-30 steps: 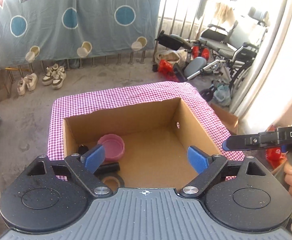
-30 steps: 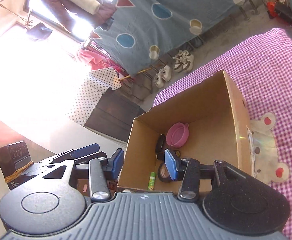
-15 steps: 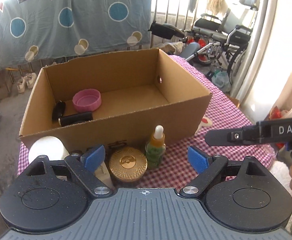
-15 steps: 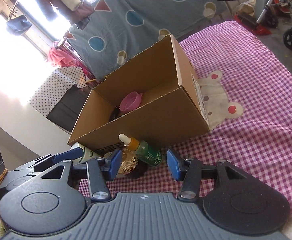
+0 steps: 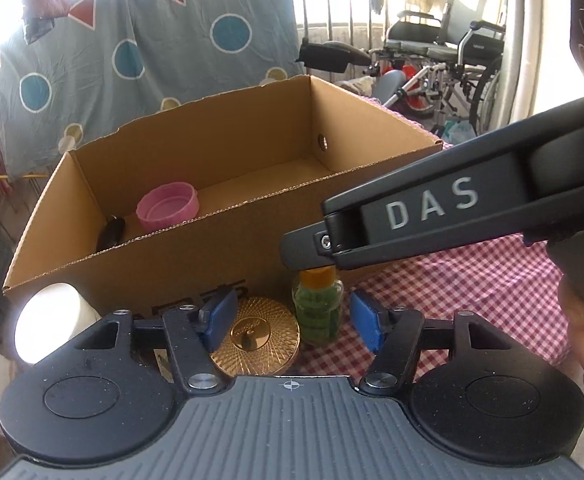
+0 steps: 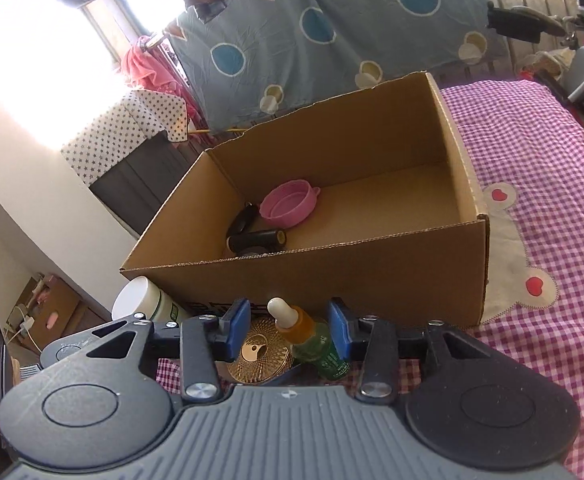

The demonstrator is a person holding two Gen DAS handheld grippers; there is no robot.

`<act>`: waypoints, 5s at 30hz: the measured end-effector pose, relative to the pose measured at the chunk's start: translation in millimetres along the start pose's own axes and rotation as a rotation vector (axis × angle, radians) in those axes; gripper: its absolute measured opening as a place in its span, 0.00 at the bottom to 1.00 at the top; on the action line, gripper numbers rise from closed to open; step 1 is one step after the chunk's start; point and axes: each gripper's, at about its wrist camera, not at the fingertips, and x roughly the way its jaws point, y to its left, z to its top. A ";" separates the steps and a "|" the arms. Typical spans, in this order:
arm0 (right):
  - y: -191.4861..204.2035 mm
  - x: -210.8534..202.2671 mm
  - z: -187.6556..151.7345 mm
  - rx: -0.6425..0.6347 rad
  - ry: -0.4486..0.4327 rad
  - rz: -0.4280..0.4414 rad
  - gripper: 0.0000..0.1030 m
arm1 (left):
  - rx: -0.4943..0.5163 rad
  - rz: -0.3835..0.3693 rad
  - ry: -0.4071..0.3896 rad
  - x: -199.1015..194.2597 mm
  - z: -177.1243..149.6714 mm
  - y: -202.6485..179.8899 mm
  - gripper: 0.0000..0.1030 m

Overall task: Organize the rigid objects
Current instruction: 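Lower the open right gripper around the green dropper bottle, then close the right gripper on the dropper bottle and lift it, then carry the dropper bottle with the right gripper into the box, then open the right gripper to release the dropper bottle in the box, then move the open right gripper back toward the gold ribbed jar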

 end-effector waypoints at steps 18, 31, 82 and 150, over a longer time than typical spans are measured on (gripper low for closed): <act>-41.1 -9.8 -5.3 0.137 -0.006 0.053 0.23 | 0.078 -0.035 0.062 33.2 6.7 -27.7 0.38; -44.0 -32.3 -10.7 0.114 -0.014 0.002 0.23 | 0.004 -0.156 0.070 29.7 6.3 -35.5 0.33; 42.7 16.3 139.5 -0.204 0.019 0.112 0.24 | -0.189 -0.115 0.125 34.0 123.6 65.8 0.31; -22.0 219.0 164.0 -0.095 0.430 -0.376 0.22 | -0.648 0.160 0.037 -63.8 12.7 218.4 1.00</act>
